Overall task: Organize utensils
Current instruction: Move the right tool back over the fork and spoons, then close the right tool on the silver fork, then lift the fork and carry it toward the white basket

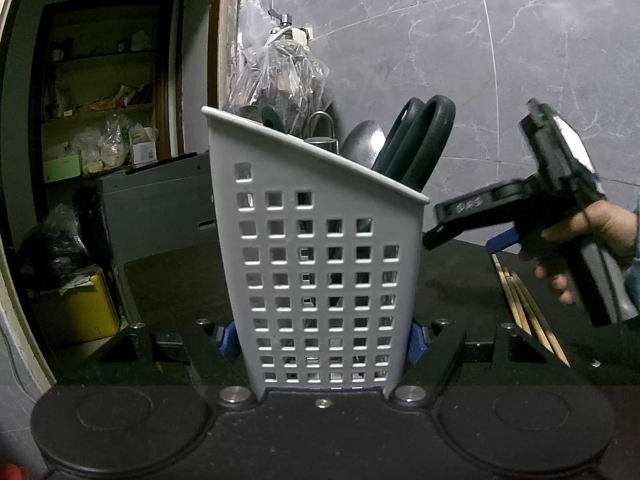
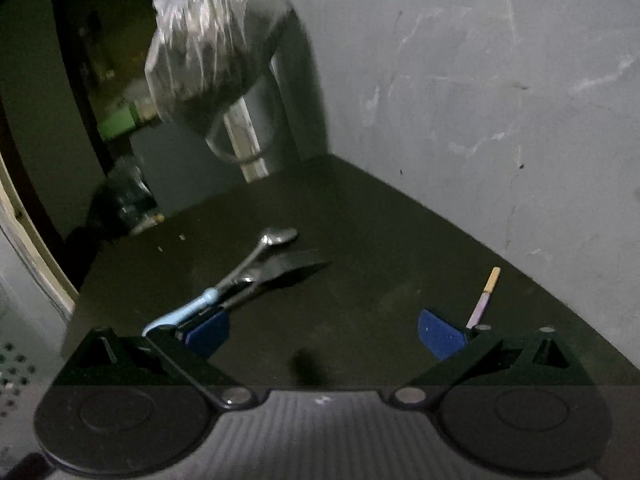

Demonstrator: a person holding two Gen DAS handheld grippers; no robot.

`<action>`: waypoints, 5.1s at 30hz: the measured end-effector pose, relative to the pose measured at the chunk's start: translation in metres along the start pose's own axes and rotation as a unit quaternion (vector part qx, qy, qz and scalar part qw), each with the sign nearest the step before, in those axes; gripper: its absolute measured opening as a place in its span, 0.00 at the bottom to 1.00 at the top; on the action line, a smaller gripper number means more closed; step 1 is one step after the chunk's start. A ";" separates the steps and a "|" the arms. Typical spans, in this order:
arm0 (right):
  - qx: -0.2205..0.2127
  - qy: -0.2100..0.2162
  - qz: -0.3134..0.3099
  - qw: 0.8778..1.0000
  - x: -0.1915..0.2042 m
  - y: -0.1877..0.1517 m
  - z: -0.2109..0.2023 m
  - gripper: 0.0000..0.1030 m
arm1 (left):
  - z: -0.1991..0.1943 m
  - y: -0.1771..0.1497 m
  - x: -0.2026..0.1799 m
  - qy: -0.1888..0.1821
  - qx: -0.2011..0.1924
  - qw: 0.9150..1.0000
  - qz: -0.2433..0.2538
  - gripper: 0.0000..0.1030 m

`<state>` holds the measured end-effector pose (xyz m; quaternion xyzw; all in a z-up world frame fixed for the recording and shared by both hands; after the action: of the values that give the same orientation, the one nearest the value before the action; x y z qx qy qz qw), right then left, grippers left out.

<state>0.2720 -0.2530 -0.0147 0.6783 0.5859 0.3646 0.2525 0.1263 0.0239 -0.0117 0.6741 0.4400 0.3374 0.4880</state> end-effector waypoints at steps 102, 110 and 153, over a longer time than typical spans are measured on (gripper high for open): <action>0.050 0.091 -0.112 0.988 0.041 -0.041 -0.026 0.46 | 0.003 0.003 -0.006 0.009 0.005 1.000 0.005 0.74; 0.080 0.120 -0.075 0.987 0.039 -0.022 0.002 0.33 | 0.003 0.002 -0.006 0.009 0.006 1.000 0.006 0.74; 0.097 0.135 -0.161 0.973 0.079 -0.039 -0.017 0.23 | 0.004 0.002 -0.007 0.010 0.006 1.000 0.005 0.74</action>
<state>0.2380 -0.1699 -0.0189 0.5405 0.7491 0.3485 0.1592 0.1276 0.0160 -0.0110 0.6758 0.4434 0.3445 0.4775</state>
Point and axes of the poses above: each gripper's, at about its wrist camera, not at the fingertips, and z roughly the way its jaws point, x to its left, y to its top, the point moved 5 cm from there along z, roughly the way its jaws point, and after that the axes turned 4 degrees about -y, right-handed, at the moved point
